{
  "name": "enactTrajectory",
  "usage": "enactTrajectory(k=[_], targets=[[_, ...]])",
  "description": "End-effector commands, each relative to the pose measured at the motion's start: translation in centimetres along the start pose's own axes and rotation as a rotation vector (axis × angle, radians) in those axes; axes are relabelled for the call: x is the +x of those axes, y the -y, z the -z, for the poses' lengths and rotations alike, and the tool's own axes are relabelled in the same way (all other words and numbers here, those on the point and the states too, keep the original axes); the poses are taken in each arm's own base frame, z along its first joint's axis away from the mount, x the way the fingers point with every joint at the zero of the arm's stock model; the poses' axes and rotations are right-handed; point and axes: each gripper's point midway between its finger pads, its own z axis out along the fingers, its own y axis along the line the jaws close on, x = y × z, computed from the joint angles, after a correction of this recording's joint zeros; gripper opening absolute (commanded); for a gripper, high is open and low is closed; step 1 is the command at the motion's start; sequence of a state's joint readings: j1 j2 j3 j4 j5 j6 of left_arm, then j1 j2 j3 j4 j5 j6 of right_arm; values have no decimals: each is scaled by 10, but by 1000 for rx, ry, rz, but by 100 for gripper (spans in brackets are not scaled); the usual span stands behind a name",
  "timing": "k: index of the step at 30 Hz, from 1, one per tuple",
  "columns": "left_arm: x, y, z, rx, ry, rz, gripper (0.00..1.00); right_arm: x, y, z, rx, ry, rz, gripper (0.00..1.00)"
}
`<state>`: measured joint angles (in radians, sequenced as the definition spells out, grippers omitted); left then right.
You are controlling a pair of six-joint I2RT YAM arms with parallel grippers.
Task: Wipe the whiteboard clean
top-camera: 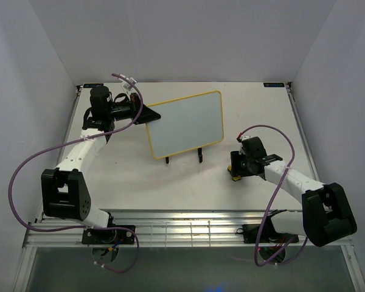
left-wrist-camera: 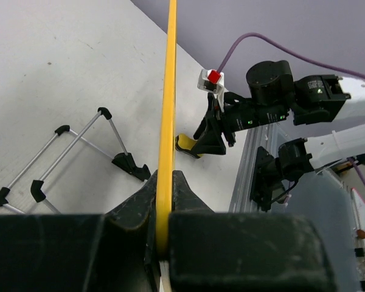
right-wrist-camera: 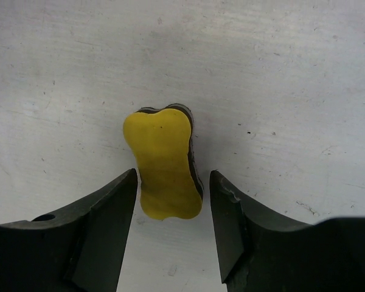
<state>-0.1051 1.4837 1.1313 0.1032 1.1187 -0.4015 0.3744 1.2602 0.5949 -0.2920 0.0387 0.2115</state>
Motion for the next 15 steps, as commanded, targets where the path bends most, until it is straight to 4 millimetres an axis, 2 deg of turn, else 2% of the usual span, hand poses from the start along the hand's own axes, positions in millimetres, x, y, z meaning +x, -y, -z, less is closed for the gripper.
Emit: enactTrajectory(k=[1,2,4,6,10,11,12,13,15], targets=[[-15,22,3,93,3,-177,0,-21,-9,6,-38,89,13,57],[-15,20,2,116,-7,-204,0,-20,-11,6,-51,89,10,58],[-14,30,5,250,-47,-272,0,-20,-11,8,-52,92,4,60],[-7,21,1,323,-70,-320,0,-15,-18,9,-89,73,-2,62],[-13,-6,-9,353,-78,-328,0,-10,-23,18,-116,76,-34,70],[-20,-9,-10,365,-76,-349,0,-13,-27,27,-140,107,-35,75],[-15,-23,-13,363,-83,-319,0,-13,-28,34,-141,117,-39,77],[-16,-30,-12,364,-83,-309,0,-22,-29,47,-147,173,-40,80],[-15,-46,-12,369,-86,-289,0,-26,-28,62,-142,208,-42,83]])
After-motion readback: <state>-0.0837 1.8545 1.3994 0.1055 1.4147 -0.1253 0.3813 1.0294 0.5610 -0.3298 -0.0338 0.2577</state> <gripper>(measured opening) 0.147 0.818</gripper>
